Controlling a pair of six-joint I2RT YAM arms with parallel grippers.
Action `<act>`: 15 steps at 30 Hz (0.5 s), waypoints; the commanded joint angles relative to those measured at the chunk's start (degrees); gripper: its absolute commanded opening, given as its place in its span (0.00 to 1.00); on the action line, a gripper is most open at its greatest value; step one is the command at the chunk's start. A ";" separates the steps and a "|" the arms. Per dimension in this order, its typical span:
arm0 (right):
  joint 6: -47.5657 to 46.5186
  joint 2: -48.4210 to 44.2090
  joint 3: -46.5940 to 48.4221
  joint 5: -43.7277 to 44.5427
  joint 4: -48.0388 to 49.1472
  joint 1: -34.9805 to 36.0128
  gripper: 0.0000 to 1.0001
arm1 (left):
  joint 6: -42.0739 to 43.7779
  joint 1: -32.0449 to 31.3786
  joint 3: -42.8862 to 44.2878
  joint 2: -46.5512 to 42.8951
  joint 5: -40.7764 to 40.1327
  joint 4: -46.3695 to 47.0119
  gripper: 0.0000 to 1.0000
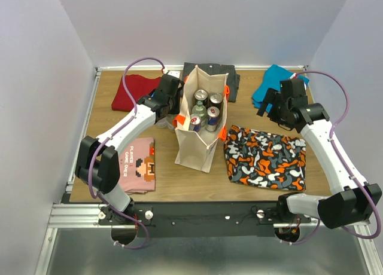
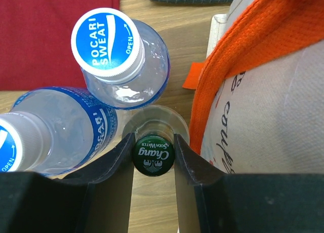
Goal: Take the beverage out of the canvas bag
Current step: Place the drink at the center of the board.
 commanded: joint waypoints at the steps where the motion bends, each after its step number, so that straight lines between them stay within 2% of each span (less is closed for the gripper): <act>1: -0.40 -1.50 -0.88 0.29 0.42 -0.45 1.00 | -0.88 0.39 0.53 -0.14 -2.89 6.90 0.34; 10: -0.49 -1.59 -0.97 0.29 0.33 -0.54 1.00 | -1.41 0.39 0.00 0.83 -3.77 7.96 0.38; 12: -0.49 -1.59 -0.97 0.20 0.33 -0.54 1.00 | -1.58 0.39 0.00 1.01 -3.77 8.13 0.45; 15: -0.49 -1.59 -0.97 0.29 0.33 -0.45 1.00 | -1.58 0.30 0.00 1.01 -3.59 8.31 0.50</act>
